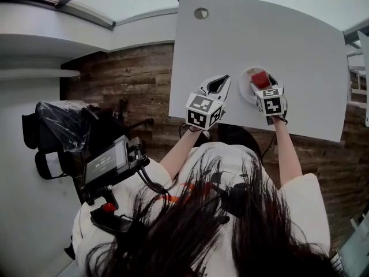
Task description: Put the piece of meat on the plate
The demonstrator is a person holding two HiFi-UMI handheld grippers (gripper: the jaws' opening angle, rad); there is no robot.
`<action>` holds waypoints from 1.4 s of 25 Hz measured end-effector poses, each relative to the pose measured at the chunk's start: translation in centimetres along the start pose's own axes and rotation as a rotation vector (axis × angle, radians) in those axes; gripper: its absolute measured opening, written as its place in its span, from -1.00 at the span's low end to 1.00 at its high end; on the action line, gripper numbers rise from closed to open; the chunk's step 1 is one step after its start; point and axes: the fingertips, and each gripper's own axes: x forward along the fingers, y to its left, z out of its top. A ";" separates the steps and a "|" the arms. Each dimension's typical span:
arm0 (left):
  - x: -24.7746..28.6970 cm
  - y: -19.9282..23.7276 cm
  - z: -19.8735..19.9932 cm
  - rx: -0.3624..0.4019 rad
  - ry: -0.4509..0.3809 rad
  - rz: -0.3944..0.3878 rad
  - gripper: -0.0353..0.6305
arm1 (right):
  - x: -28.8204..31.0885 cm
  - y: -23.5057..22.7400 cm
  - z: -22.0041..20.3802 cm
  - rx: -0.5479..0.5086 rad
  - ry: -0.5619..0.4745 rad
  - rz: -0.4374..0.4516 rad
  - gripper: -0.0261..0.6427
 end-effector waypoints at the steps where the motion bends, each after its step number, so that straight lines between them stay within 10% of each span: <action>1: 0.0 0.0 -0.1 -0.001 0.001 0.000 -0.87 | 0.0 0.0 -0.1 0.004 0.001 0.000 0.05; 24: 0.5 -1.1 0.3 0.032 0.005 -0.046 -0.88 | -4.4 -1.3 4.1 0.178 -0.209 -0.066 0.04; 35: 0.6 -4.4 1.0 0.075 0.001 -0.161 -0.88 | -9.7 -0.8 3.6 0.550 -0.384 -0.098 -0.83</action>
